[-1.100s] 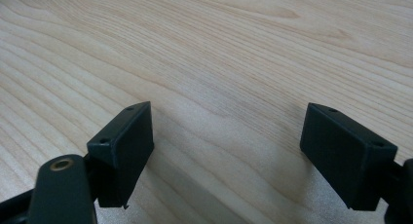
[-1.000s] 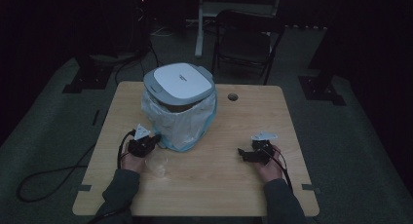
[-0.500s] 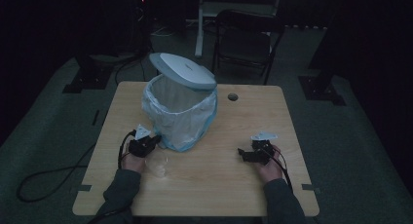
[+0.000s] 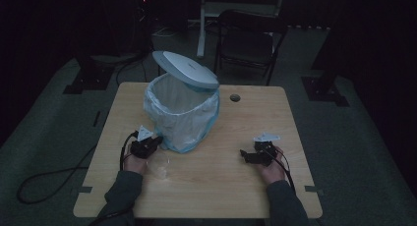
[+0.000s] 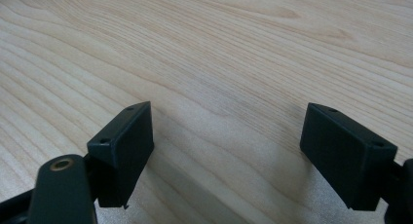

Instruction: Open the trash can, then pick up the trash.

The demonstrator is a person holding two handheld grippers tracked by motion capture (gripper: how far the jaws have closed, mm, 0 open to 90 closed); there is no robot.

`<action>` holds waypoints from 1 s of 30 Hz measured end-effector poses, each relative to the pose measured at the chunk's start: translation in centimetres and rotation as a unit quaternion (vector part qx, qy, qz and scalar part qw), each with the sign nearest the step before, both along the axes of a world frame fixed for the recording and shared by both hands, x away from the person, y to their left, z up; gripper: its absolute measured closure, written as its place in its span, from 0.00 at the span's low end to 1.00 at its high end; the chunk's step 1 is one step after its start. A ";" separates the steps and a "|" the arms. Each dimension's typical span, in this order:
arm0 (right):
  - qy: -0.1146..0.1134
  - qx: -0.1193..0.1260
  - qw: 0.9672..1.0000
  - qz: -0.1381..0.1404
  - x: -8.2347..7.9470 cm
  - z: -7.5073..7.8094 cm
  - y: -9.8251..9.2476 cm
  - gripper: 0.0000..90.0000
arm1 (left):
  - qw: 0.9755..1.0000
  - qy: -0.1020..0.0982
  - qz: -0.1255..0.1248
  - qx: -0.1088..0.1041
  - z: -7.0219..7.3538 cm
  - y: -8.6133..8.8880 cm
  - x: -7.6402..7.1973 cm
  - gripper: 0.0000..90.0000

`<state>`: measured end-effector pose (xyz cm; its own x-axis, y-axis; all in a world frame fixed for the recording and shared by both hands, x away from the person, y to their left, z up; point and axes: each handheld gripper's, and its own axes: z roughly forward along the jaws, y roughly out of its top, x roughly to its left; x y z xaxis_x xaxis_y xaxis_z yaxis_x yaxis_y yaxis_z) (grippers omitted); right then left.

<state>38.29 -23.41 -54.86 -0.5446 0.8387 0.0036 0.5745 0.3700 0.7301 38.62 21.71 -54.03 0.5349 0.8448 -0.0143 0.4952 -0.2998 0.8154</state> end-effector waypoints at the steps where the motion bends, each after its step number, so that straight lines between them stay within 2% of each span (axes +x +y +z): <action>1: 0.000 0.000 1.000 0.000 0.0 0.0 0.0 0.21 | 1.000 0.000 0.000 0.000 0.0 0.0 0.0 1.00; 2: -0.001 0.000 1.000 -0.002 -0.1 0.0 0.0 0.24 | 1.000 0.001 0.000 -0.001 0.0 0.0 0.0 1.00; 4: 0.003 -0.001 1.000 -0.006 -0.5 0.3 0.2 0.36 | 1.000 0.001 0.000 -0.001 0.0 0.0 0.0 1.00; 6: 0.005 -0.002 1.000 -0.002 -0.6 0.4 0.4 0.38 | 1.000 0.002 0.001 -0.002 0.0 0.0 0.0 1.00; 8: 0.013 0.017 1.000 0.007 -0.6 0.5 0.5 0.43 | 1.000 0.002 0.001 -0.003 0.0 0.1 0.0 1.00; 11: 0.015 0.029 0.999 0.018 -0.8 0.8 0.9 0.45 | 1.000 0.002 0.001 -0.002 0.0 0.0 0.0 1.00; 15: 0.001 0.047 0.998 0.034 -1.5 1.8 1.5 0.47 | 1.000 0.002 0.001 -0.002 0.0 0.0 0.0 1.00; 23: -0.011 0.058 0.996 0.070 -2.8 3.6 3.3 0.48 | 1.000 0.003 0.004 -0.006 0.0 0.0 0.1 1.00; 30: -0.006 0.082 0.991 0.103 -3.5 4.6 4.9 0.50 | 1.000 0.005 0.004 -0.008 0.0 0.1 0.1 1.00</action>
<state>34.79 -18.55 -50.27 -0.7058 0.6976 0.1231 0.4896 0.3547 0.7965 38.69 21.76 -54.03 0.5282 0.8485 -0.0323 0.5053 -0.2836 0.8150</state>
